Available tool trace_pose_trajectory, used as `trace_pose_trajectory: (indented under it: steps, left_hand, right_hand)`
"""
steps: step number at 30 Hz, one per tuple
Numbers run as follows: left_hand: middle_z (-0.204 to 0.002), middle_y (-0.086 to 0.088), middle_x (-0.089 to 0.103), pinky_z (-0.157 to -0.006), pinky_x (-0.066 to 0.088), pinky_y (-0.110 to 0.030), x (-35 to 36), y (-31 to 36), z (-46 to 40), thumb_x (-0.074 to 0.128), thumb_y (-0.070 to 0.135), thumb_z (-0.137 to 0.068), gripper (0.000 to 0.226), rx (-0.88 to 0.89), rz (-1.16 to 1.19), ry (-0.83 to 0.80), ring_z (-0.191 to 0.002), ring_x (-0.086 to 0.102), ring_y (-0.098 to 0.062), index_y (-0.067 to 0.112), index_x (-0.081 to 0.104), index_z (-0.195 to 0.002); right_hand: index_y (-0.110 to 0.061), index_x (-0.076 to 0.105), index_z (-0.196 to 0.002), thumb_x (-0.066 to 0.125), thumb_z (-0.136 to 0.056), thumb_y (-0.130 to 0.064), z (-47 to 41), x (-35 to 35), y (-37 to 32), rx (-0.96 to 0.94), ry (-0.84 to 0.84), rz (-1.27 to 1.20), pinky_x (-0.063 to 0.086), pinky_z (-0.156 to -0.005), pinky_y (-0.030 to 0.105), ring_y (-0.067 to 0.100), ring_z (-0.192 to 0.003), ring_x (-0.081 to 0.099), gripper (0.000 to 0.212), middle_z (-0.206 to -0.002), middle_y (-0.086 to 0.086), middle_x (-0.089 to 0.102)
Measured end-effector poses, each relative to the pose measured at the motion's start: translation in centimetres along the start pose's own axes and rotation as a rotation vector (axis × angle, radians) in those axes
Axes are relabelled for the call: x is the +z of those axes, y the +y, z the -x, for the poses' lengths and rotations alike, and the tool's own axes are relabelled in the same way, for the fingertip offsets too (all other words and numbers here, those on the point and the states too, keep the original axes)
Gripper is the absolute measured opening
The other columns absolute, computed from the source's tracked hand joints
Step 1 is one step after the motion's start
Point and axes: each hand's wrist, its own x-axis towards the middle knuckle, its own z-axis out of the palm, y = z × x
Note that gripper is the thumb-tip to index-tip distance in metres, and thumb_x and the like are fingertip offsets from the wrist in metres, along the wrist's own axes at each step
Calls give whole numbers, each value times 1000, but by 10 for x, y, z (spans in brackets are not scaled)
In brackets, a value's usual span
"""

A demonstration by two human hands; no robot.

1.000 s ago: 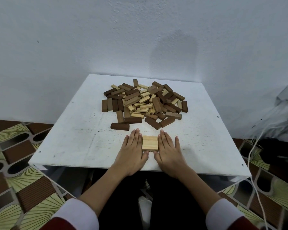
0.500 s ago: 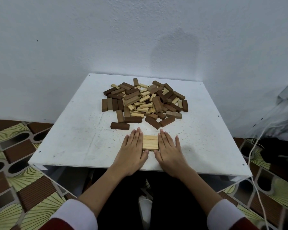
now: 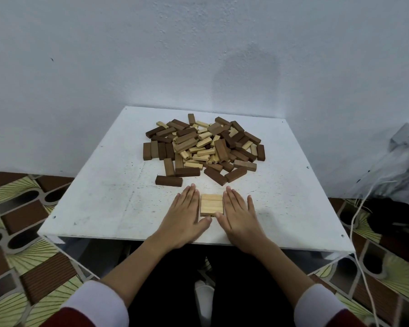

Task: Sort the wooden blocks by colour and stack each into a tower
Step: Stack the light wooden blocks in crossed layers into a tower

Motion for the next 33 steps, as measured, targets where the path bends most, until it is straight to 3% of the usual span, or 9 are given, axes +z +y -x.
trace_pose_trajectory:
  steps: [4,7,9,11,15,20,23,30,33]
  left_hand:
    - [-149,1,25,-116,15,-26,-21,-9,10,37,34,-99,52,41,475,157,-137,17,-5,12,27,-145]
    - [-122,-2,47,-96,39,-29,-39,-25,-8,50,12,-89,32,73,344,424,-113,36,-8,9,51,-120]
    - [-115,-6,52,-87,37,-23,-52,-33,-31,51,-2,-85,27,72,217,498,-108,40,-13,6,57,-111]
    - [-115,-8,56,-85,39,-27,-63,-39,-53,49,-7,-83,27,71,145,500,-109,44,-21,4,61,-106]
    - [-124,-12,54,-89,40,-33,-71,-56,-88,48,-6,-86,28,96,56,433,-112,45,-30,2,62,-109]
    - [-133,-12,44,-98,39,-36,-75,-67,-109,52,-5,-85,39,136,-23,377,-114,40,-29,3,56,-123]
    - [-130,-12,44,-99,38,-35,-75,-72,-117,54,0,-88,36,139,-65,342,-115,39,-27,3,56,-124]
    - [-129,-12,42,-94,26,-13,-69,-71,-127,69,9,-83,30,24,224,322,-120,41,-23,1,62,-111]
    - [-130,-15,43,-94,28,-17,-69,-70,-130,71,6,-80,30,18,213,328,-122,39,-27,-1,63,-107]
  right_hand:
    - [-12,30,-145,21,-91,-46,0,-17,4,64,203,-478,23,-114,36,16,-137,28,64,-149,4,34]
    - [-6,54,-126,46,-93,-20,-25,-35,10,-3,453,-462,39,-97,28,19,-117,46,37,-124,10,57]
    - [-7,60,-118,53,-92,-8,-52,-53,6,-40,441,-386,30,-89,15,15,-112,45,27,-118,6,59]
    - [-7,62,-114,54,-91,-8,-81,-67,-2,-112,398,-268,28,-85,14,18,-111,46,24,-116,6,61]
    - [-9,57,-121,51,-91,-12,-130,-72,-18,-181,298,12,38,-95,31,22,-118,43,31,-123,6,57]
    - [-11,40,-135,54,-91,-25,-157,-63,-25,-70,174,220,31,-102,40,28,-128,34,49,-136,8,45]
    - [-11,44,-130,55,-91,-24,-162,-57,-23,-66,176,277,31,-100,40,27,-126,34,43,-133,8,47]
    - [-8,50,-119,59,-87,-8,-169,-56,-20,-37,192,213,37,-92,37,29,-118,41,33,-123,11,50]
    - [-5,50,-113,55,-87,-3,-167,-55,-18,-50,203,121,38,-86,34,29,-111,43,27,-118,12,51]
